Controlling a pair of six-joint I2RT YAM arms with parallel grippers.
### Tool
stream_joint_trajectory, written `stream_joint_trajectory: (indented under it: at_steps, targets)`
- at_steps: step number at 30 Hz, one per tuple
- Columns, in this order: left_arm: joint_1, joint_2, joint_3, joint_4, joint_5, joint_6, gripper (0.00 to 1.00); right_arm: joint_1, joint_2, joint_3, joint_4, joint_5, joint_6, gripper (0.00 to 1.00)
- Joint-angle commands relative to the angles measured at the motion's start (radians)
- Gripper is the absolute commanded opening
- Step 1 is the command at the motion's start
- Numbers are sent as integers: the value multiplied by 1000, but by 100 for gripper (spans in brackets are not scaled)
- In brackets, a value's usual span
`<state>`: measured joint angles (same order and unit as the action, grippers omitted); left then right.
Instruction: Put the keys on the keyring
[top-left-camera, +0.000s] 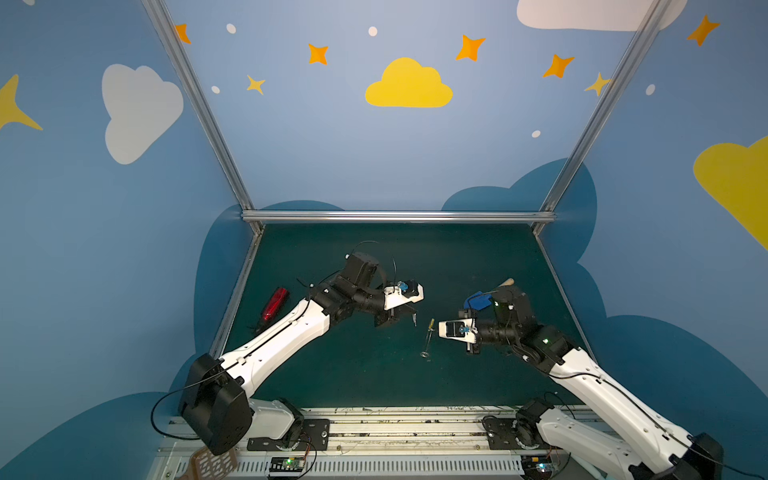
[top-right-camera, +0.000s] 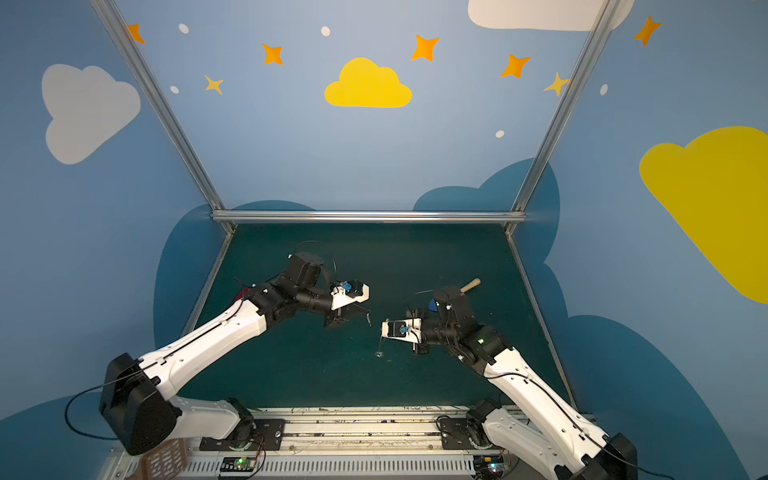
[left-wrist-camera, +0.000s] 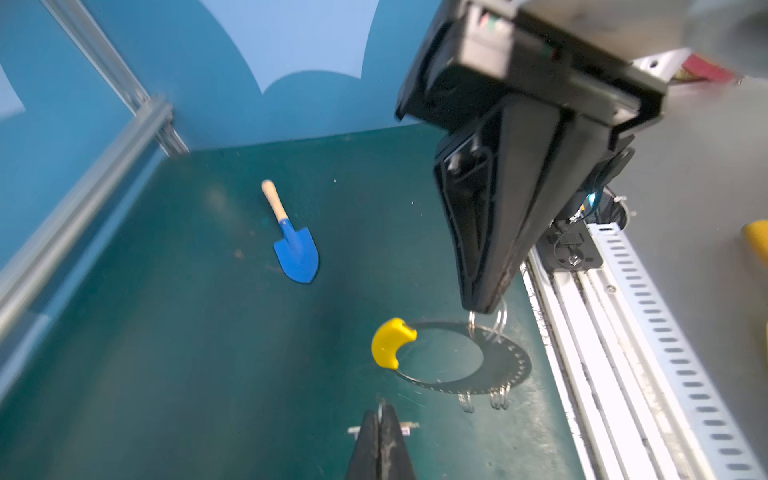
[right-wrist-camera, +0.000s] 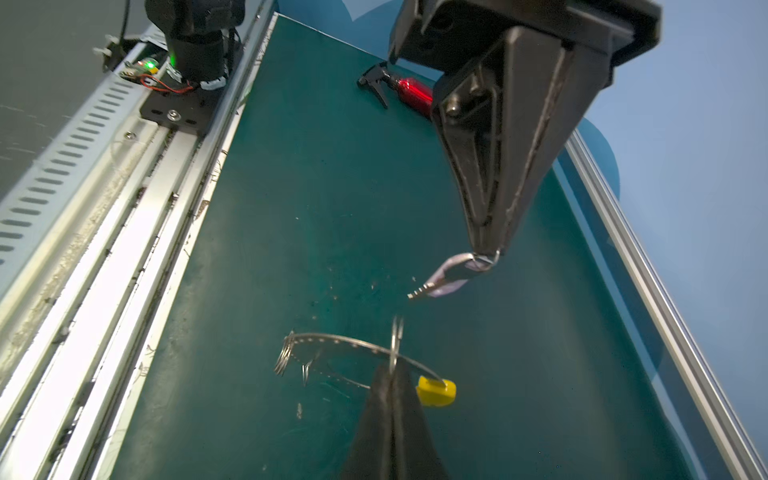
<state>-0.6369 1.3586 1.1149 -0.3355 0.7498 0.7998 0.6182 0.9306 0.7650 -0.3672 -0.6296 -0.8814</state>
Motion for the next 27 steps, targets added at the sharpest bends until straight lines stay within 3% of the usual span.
stream_joint_trajectory:
  at_steps: [1, 12, 27]
  targets:
    - [-22, -40, -11, 31, 0, 121, 3, -2, 16, 27, 12, -95, 25, 0]
    - [-80, -128, -60, 42, -64, 269, 3, 0, 51, 69, 3, -197, 32, 0]
    - [-124, -159, -49, 5, -37, 326, 3, 0, 59, 85, -6, -233, 39, 0]
